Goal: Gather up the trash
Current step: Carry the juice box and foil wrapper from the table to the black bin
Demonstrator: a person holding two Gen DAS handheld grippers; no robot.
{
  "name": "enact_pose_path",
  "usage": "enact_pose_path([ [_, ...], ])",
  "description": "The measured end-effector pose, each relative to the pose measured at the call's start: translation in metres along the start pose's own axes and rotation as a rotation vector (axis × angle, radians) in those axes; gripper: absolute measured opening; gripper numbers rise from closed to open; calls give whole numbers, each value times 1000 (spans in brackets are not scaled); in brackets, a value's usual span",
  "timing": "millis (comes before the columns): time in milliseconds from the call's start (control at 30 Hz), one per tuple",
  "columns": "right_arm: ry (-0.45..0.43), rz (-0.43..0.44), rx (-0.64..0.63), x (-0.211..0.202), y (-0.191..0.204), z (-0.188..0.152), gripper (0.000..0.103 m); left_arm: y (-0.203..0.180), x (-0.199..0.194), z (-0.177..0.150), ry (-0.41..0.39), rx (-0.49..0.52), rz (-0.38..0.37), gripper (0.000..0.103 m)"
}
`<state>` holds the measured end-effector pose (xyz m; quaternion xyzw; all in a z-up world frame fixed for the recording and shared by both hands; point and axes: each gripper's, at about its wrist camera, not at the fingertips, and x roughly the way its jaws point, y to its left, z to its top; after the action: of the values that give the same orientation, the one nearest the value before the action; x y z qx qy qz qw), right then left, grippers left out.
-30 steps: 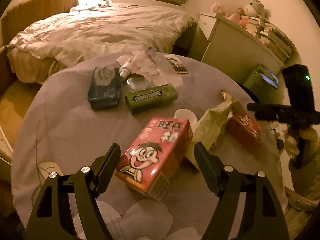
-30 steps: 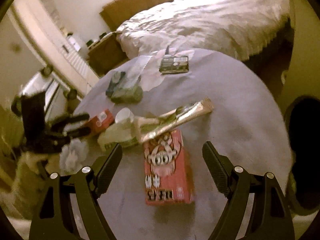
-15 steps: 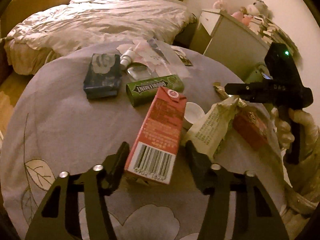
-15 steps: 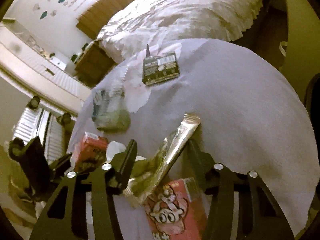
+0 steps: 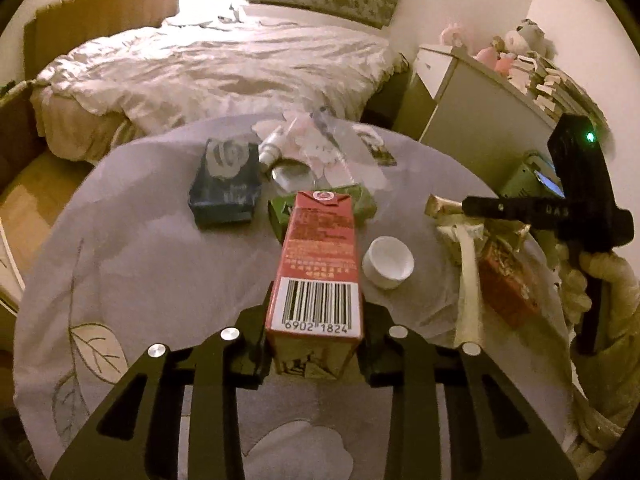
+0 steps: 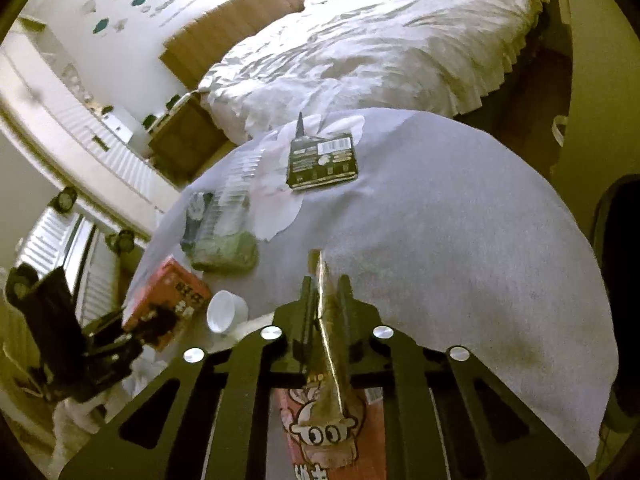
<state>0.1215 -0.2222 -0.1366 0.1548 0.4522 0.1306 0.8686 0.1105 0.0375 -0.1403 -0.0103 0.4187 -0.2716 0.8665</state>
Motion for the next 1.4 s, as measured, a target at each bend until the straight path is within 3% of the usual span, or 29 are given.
enact_pose_path([
  [133, -8, -27, -15, -4, -2, -1, 12, -6, -5, 6, -23, 7, 29, 32],
  [267, 39, -105, -62, 5, 2, -1, 12, -3, -3, 9, -22, -16, 45, 32],
  [300, 51, -116, -76, 8, 4, -2, 13, -2, -3, 9, -24, -24, 47, 32],
  [400, 77, -156, -107, 17, 6, -6, 32, -5, -5, 9, -30, -27, 49, 32],
  [567, 75, -131, -111, 15, -1, -14, 34, -10, -11, 8, -41, -23, 57, 32],
  [667, 35, -64, -77, 4, -7, -15, 32, -14, -13, 7, -50, -27, 55, 32],
  [800, 24, -57, -65, -4, -13, -16, 32, -24, -14, 8, -56, -10, 53, 32],
  [933, 33, -51, -83, -7, -15, -18, 12, -37, -15, 11, -67, 10, 45, 32],
  [1133, 44, -41, -76, -4, -18, -22, 10, -56, -14, 15, -75, 37, 38, 32],
  [1400, -159, 3, -78, -61, -12, -16, 8, -102, -18, 31, -111, 89, 7, 32],
])
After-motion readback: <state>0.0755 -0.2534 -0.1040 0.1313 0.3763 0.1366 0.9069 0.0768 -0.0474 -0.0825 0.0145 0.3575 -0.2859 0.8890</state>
